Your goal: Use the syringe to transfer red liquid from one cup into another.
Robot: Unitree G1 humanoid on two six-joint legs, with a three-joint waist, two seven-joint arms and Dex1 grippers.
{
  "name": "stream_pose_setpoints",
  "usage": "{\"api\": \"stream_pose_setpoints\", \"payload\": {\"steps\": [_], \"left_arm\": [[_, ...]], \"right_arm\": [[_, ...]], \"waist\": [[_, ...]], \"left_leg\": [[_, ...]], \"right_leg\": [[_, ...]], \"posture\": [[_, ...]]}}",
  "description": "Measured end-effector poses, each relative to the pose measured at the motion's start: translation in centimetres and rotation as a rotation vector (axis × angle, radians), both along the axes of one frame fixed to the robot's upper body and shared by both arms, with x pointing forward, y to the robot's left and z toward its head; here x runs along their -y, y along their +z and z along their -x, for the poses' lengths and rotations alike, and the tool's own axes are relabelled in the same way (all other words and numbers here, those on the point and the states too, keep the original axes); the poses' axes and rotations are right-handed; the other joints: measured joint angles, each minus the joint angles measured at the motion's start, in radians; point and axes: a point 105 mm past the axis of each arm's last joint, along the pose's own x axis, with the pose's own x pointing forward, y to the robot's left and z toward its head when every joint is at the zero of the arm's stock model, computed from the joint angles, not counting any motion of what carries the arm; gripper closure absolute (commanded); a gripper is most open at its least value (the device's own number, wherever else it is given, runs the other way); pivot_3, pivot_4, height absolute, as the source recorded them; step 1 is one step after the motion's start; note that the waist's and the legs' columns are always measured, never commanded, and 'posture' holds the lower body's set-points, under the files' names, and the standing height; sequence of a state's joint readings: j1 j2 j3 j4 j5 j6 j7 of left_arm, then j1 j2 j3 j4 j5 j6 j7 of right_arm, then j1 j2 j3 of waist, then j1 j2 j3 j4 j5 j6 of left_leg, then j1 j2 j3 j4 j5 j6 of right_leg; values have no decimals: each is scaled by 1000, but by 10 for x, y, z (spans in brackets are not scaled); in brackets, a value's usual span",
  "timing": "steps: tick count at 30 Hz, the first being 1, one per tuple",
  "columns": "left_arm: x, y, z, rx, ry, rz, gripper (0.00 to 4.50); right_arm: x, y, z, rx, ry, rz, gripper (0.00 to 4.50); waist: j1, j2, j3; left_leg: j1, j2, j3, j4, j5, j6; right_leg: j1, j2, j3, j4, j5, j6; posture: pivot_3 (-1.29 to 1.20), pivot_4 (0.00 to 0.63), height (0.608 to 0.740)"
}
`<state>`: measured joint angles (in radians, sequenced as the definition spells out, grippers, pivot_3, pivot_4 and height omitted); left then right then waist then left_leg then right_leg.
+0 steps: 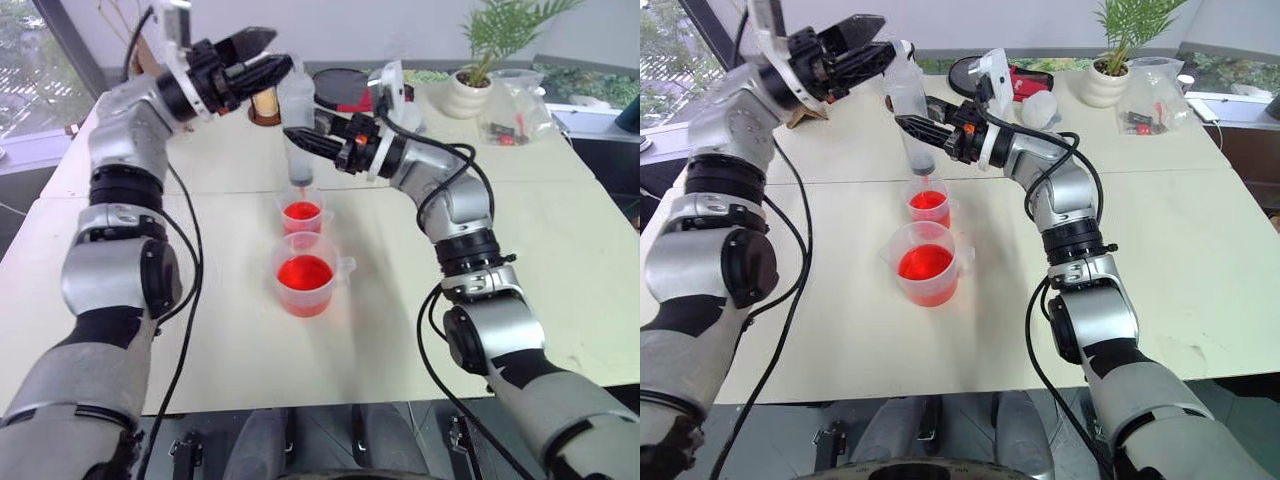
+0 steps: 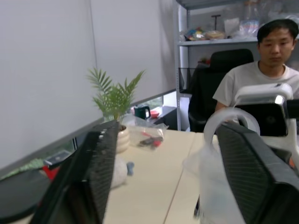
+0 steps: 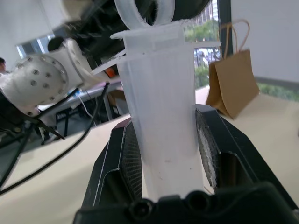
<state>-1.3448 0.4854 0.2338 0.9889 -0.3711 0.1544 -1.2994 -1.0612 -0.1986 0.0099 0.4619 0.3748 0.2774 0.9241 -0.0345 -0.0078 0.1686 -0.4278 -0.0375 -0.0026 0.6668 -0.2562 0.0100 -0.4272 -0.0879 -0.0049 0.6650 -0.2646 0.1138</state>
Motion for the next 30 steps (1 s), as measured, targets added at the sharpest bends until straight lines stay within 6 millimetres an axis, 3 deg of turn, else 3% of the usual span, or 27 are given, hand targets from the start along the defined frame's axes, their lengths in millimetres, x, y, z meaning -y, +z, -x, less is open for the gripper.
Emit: {"api": "stream_pose_setpoints", "payload": {"steps": [3, 6, 8, 12, 16, 18, 19, 21, 25, 30], "left_arm": [[-31, -12, 7, -69, 29, -18, 1304], [-60, -43, 18, -189, 59, -47, 1304], [-69, -61, 26, -248, 78, -79, 1304], [-66, -83, 51, -267, 79, -220, 1304], [-60, -86, 76, -233, 81, -346, 1304], [-52, -87, 88, -228, 44, -370, 1304], [-47, -87, 94, -228, 23, -374, 1304], [-37, -85, 104, -224, -22, -374, 1304], [-21, -80, 117, -194, -83, -385, 1304], [-5, -112, 128, -273, -168, -448, 1304]], "right_arm": [[-3, 10, 6, 29, 15, -30, 3123], [12, 22, 4, 54, -27, -79, 3123], [19, 26, 2, 51, -47, -99, 3123], [33, 33, -9, -68, -100, -136, 3123], [89, 71, -22, -211, -271, -165, 3123], [117, 69, -25, -370, -360, -108, 3123], [130, 62, -26, -473, -404, -85, 3123], [156, 30, -23, -747, -498, -26, 3123], [178, -48, -1, -1146, -568, 108, 3123], [191, -116, 19, -1353, -633, 205, 3123]], "waist": [[-14, 0, 0], [-22, 0, 0], [-21, 0, 0], [-6, 1, 0], [17, 1, 0], [23, 0, 0], [24, 0, 0], [22, 0, 0], [14, 1, 0], [15, 4, 0]], "left_leg": [[0, 0, 0, -1, 0, 0], [1, 0, -1, -2, 1, -1], [0, 0, -1, -1, 1, -1], [0, -1, -1, -1, 1, -1], [0, -2, -1, -2, 0, -1], [0, -2, -2, -3, -2, 1], [0, -2, -2, -4, -2, 2], [0, -2, -2, -5, -3, 3], [0, -1, 0, -7, -2, 3], [-1, -1, 2, -6, -2, 3]], "right_leg": [[0, 0, 0, 0, 0, 0], [0, 0, 1, 0, 0, 0], [0, 0, 1, 0, 0, 0], [0, -3, 1, 0, 0, 0], [0, -9, 1, -6, 0, -1], [1, -9, 1, -8, 0, -1], [2, -9, 1, -10, 0, -1], [4, -9, 1, -16, 0, -2], [3, -9, 2, -16, 0, -2], [2, -8, 1, -15, 0, -2]], "posture": [[0, 150, 740], [0, 150, 740], [0, 150, 740], [0, 150, 740], [0, 150, 740], [0, 150, 740], [0, 150, 740], [0, 150, 740], [0, 150, 740], [0, 150, 740]]}}
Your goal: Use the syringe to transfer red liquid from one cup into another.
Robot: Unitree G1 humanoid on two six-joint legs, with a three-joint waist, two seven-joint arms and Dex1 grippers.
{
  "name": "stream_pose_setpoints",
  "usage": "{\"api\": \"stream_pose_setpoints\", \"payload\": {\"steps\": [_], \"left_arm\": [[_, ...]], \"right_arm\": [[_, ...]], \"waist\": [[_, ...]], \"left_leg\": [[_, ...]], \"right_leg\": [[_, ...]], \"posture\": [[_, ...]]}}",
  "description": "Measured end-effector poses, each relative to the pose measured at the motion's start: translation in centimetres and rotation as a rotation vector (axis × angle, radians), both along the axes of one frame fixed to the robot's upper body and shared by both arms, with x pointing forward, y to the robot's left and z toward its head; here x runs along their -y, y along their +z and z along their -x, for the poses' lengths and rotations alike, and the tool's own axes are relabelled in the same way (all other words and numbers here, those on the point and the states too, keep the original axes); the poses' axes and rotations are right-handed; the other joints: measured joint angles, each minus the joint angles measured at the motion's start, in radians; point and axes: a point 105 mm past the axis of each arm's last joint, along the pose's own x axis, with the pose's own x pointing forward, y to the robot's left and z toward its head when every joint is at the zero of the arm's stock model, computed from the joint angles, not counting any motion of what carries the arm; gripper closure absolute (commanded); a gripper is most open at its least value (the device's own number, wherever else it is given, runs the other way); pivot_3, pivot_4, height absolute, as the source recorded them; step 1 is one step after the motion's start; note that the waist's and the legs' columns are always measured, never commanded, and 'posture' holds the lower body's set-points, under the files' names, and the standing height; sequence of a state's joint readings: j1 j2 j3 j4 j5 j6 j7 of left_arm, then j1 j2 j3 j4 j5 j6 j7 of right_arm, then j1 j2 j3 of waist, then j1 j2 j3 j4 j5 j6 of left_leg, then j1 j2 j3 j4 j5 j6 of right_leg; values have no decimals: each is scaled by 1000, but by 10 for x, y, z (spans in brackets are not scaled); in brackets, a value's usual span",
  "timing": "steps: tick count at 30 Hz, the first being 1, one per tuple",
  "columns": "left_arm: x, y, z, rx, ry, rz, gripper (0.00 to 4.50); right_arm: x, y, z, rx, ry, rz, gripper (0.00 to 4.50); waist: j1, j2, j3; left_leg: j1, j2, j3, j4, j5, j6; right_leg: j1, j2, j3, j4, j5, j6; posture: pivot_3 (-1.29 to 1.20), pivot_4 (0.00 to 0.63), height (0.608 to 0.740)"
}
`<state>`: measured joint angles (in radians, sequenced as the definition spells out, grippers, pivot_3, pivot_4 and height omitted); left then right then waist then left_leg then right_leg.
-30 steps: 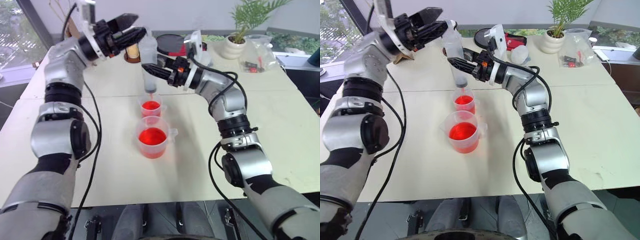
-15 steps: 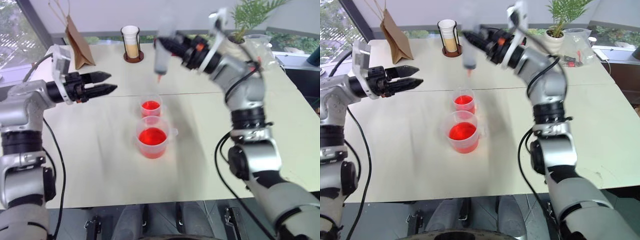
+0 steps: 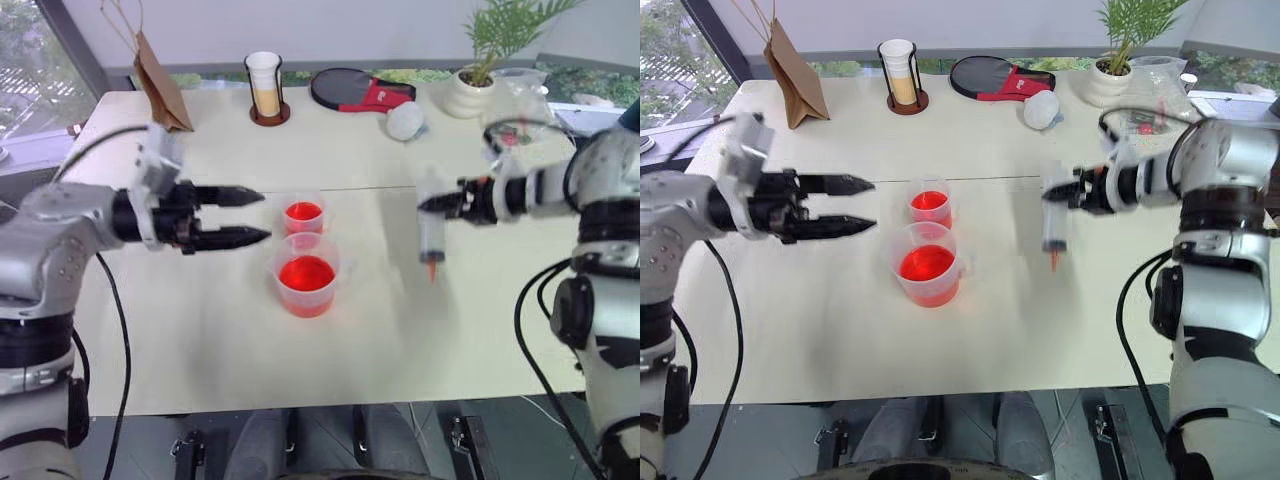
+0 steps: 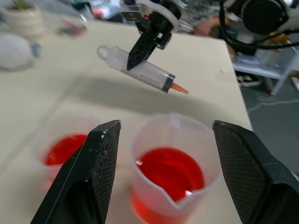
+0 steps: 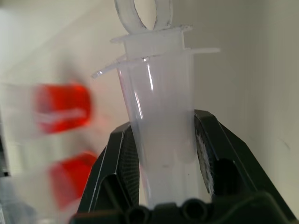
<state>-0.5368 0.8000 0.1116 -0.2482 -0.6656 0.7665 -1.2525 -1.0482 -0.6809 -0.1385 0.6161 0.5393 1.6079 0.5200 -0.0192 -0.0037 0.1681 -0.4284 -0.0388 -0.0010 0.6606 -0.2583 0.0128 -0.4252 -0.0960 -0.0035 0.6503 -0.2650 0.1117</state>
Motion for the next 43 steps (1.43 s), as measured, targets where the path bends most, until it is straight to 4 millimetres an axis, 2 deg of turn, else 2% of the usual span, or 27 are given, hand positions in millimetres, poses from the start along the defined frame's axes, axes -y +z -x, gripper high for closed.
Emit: {"api": "stream_pose_setpoints", "payload": {"steps": [3, 7, 10, 13, 14, 19, 22, 24, 26, 28, 30, 32, 36, 39, 43], "left_arm": [[6, -11, 3, -29, -32, -20, 1304], [11, -14, 4, -24, -58, -22, 1304], [19, -17, 4, -37, -85, -12, 1230], [20, -12, -1, -26, -80, 2, 1230], [20, -9, -3, -20, -73, 6, 1230], [12, -6, -18, -23, -12, 36, 1230], [-6, -9, -34, -19, 95, 39, 1230], [-23, -12, -42, -11, 184, 41, 1230], [-43, -19, -48, -27, 289, 59, 1230], [-60, -31, -48, -58, 379, 79, 1230], [-75, -46, -45, -98, 460, 90, 1230], [-84, -62, -40, -137, 522, 96, 1230], [-85, -95, -29, -235, 589, 133, 1230], [-82, -100, -26, -252, 599, 154, 1230], [-80, -102, -27, -256, 614, 169, 1230]], "right_arm": [[3, -16, 5, -33, -11, 25, 3123], [7, -17, 4, -31, -45, 47, 3123], [5, -21, 2, -32, -59, 67, 1762], [6, -22, 3, -24, -65, 73, 148], [5, -20, 3, -15, -61, 70, 62], [7, -16, 5, 26, -54, 93, 62], [20, 9, 11, 161, -23, 92, 62], [35, 31, 19, 292, 2, 99, 62], [53, 43, 31, 413, 21, 82, 62], [67, 35, 51, 500, 67, 73, 62], [74, 15, 68, 538, 104, 49, 62], [82, -3, 78, 588, 82, 43, 62], [92, -29, 83, 706, 22, 116, 62], [96, -29, 81, 778, 27, 190, 62], [95, -30, 79, 821, 9, 195, 62]], "waist": [[3, 0, 0], [5, 0, 0], [6, 0, 0], [6, 0, 0], [5, 0, 0], [5, 0, 0], [8, 0, 0], [9, 0, 0], [8, -1, 0], [9, -1, 0], [8, -2, 0], [4, -2, 0], [7, -1, 0], [11, -1, 0], [11, -1, 0]], "left_leg": [[0, 0, 1, 2, 0, 1], [0, 0, 1, 3, -1, 2], [0, 0, 1, 3, -1, 2], [0, 0, 1, 3, -1, 3], [0, 0, 1, 3, -1, 3], [1, 0, 1, 3, -1, 3], [0, 0, 1, 3, -1, 4], [0, 0, 0, 3, -2, 5], [2, 1, 0, 4, -3, 6], [2, 2, -1, 4, -4, 8], [3, 2, 0, 4, -4, 8], [6, 2, 0, 4, -4, 8], [16, 2, 1, 4, -4, 7], [20, 2, 0, 4, -4, 7], [19, 2, 0, 3, -4, 6]], "right_leg": [[1, 1, 0, 0, 0, 0], [2, 1, 0, 0, 0, 0], [2, 4, 0, 0, 0, 0], [3, 4, -1, 0, 0, 0], [3, 5, -1, 0, 0, 0], [3, 5, -1, 0, 0, 0], [3, 5, -1, 0, 0, 1], [3, 6, -1, -1, 0, 1], [6, 6, -1, -2, 0, 1], [8, 7, -1, -4, 0, 1], [9, 6, -1, -3, 0, 1], [11, 3, 0, -4, 0, 1], [20, 1, 1, -4, -1, 1], [23, 0, 1, -5, -1, 1], [22, -1, 1, -5, -1, 0]], "posture": [[0, 150, 740], [0, 150, 740], [0, 150, 740], [0, 150, 740], [0, 150, 740], [0, 150, 740], [0, 150, 740], [0, 150, 740], [0, 150, 740], [0, 150, 740], [0, 150, 740], [0, 150, 740], [0, 150, 740], [0, 150, 740], [0, 150, 740]]}}
